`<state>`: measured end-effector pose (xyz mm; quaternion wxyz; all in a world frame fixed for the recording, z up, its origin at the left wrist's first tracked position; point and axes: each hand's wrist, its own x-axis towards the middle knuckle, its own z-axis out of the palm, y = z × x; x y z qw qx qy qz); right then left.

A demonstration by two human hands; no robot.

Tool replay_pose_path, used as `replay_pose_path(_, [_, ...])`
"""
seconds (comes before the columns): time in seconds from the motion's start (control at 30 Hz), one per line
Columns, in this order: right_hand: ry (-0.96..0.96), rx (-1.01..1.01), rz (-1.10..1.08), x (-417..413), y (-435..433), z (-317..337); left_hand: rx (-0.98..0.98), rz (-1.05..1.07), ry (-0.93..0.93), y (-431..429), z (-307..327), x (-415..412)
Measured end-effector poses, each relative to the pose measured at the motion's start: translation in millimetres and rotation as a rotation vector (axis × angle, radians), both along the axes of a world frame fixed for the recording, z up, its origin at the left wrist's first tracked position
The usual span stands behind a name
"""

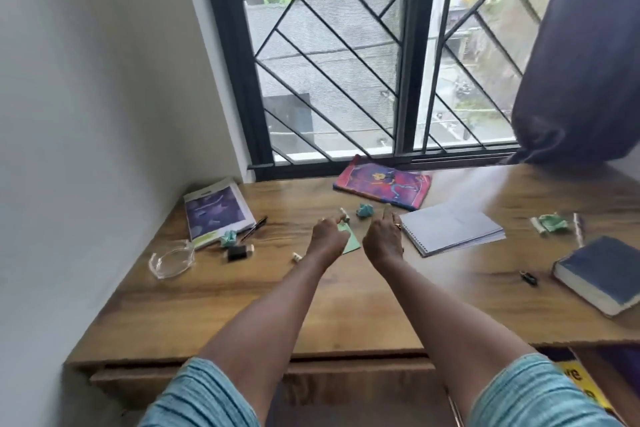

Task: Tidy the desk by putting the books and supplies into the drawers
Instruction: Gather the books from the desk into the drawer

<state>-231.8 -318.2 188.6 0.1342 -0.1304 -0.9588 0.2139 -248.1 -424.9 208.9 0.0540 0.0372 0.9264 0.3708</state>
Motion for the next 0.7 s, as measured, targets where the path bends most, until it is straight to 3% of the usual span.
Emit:
replay_pose_path(0.27, [-0.089,-0.076,-0.155,-106.1,63.6,1.2,0.387,0.076,-0.168,49.0,-12.5,-127.8])
replay_pose_path(0.43, [-0.188,-0.148,-0.297,-164.8,113.7,-6.5,0.637,0.083,-0.418,95.9,-32.7,-200.4])
replay_pose_path(0.7, [-0.275,-0.190,-0.297,-262.6,187.7,-27.9,0.858,0.405,-0.549,161.4,-53.8,-274.9])
